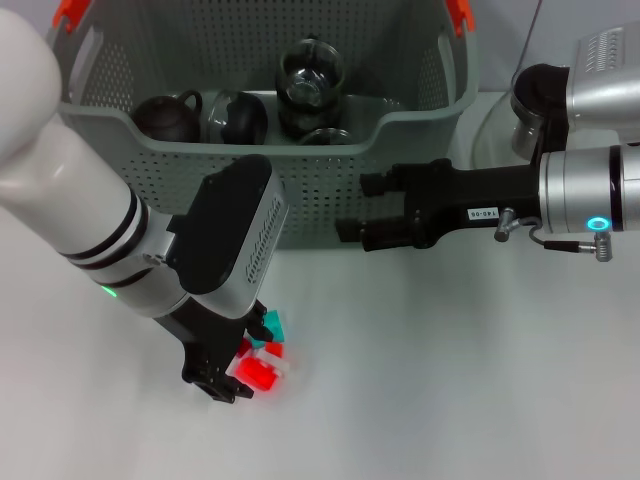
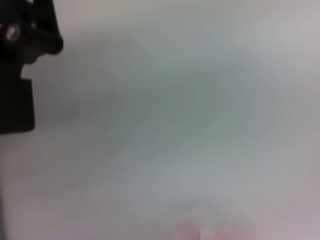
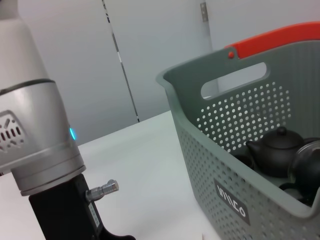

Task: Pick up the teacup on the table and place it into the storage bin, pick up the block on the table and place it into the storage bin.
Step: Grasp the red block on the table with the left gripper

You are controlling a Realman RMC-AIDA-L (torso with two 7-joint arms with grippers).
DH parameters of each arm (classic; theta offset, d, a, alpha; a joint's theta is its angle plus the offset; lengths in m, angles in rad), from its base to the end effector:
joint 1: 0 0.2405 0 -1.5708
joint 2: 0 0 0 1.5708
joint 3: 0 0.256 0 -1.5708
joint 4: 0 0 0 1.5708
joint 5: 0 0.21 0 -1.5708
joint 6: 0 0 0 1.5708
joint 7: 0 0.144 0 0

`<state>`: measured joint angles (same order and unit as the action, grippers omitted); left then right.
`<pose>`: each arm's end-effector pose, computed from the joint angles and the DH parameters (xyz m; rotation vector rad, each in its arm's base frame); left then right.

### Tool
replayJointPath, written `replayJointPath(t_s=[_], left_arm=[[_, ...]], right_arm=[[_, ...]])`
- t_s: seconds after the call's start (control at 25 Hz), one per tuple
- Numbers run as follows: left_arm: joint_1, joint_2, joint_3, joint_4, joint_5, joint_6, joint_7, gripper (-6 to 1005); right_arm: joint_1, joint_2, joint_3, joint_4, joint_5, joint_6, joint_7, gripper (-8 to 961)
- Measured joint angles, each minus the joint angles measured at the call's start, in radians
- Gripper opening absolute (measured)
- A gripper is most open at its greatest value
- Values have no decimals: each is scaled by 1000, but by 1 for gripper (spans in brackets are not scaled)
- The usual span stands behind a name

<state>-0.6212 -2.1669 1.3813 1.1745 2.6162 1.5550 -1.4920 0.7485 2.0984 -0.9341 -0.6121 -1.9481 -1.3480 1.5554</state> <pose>-0.1927 0.3331 -0.0494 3.0065 -0.4358 -0.6623 0.1830 0.3819 -0.0441 -2.8550 0.5713 0.5737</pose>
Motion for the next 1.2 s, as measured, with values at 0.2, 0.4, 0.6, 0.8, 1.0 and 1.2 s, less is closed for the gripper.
replayJointPath(t_s=[0.2, 0.4, 0.6, 0.8, 1.0, 1.2], left_arm=[[4, -1, 4, -3, 4, -1, -1, 578], [9, -1, 15, -5, 5, 3, -6, 552], [13, -3, 16, -8, 3, -4, -6, 536], [18, -2, 10, -11, 0, -7, -5, 536], [24, -2, 7, -12, 0, 1, -6, 535], [27, -2, 12, -8, 3, 6, -10, 535]], right_arm=[[0, 0, 0, 0, 0, 7, 0, 852], [0, 0, 0, 0, 0, 7, 0, 852], [0, 0, 0, 0, 0, 7, 0, 852], [0, 1, 0, 1, 0, 6, -2, 852], [0, 2, 0, 2, 0, 6, -3, 852], [0, 2, 0, 2, 0, 6, -1, 852]])
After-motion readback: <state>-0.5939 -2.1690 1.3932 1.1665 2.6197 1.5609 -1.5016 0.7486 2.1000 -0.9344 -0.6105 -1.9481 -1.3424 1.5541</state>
